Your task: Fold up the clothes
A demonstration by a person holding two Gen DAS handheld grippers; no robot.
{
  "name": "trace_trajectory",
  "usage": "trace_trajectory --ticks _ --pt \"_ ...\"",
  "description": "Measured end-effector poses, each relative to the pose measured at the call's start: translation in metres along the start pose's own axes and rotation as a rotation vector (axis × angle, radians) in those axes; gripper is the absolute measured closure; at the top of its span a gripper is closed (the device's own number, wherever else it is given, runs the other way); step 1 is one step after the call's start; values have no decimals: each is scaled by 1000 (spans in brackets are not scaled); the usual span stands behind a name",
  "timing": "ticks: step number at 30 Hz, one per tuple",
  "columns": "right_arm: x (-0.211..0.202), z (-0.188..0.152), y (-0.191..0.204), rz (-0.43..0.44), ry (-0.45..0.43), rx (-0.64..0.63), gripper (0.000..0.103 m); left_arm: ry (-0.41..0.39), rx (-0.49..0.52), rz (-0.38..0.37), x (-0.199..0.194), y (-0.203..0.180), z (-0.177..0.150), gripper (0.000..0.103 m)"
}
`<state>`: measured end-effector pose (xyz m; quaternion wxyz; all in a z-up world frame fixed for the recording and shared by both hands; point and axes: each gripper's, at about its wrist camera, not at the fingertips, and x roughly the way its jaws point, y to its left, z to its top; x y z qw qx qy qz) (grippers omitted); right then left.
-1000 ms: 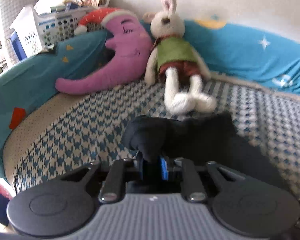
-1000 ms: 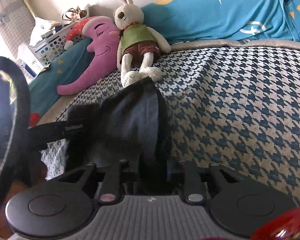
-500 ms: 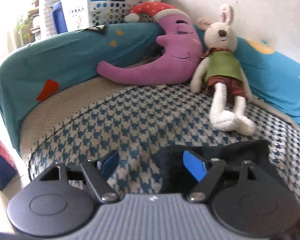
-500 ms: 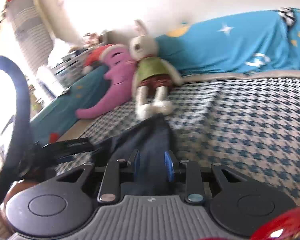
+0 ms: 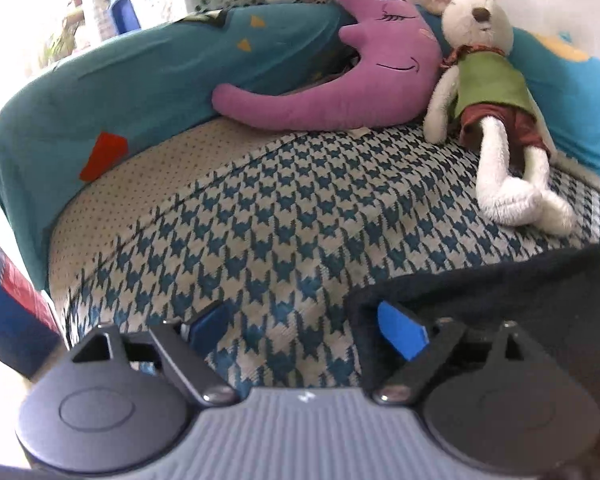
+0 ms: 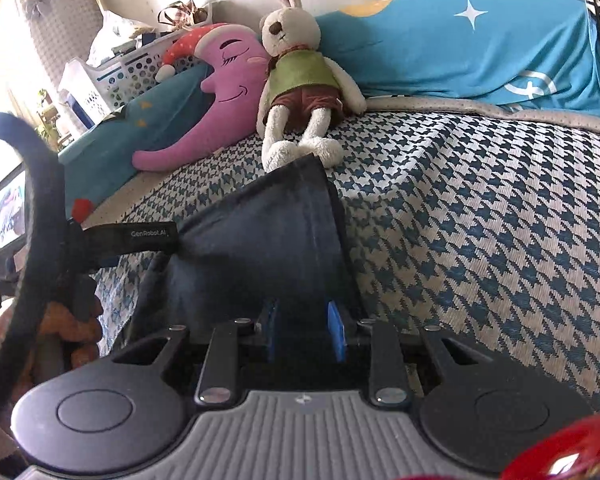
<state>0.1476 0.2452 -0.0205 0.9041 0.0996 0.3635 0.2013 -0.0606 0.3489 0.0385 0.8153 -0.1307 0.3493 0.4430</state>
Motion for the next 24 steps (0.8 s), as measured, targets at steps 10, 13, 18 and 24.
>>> trace_trajectory --ticks 10,13,18,24 --pt "-9 8 1 18 -26 47 76 -5 -109 -36 -9 11 10 14" --pt "-10 9 1 16 -27 44 76 -30 -89 -60 -15 0 13 13" --pt "-9 8 -2 16 -17 51 76 -35 -59 -103 -16 -23 18 12" --pt "-6 9 -6 18 -8 73 76 -20 -21 -129 -12 -49 15 12"
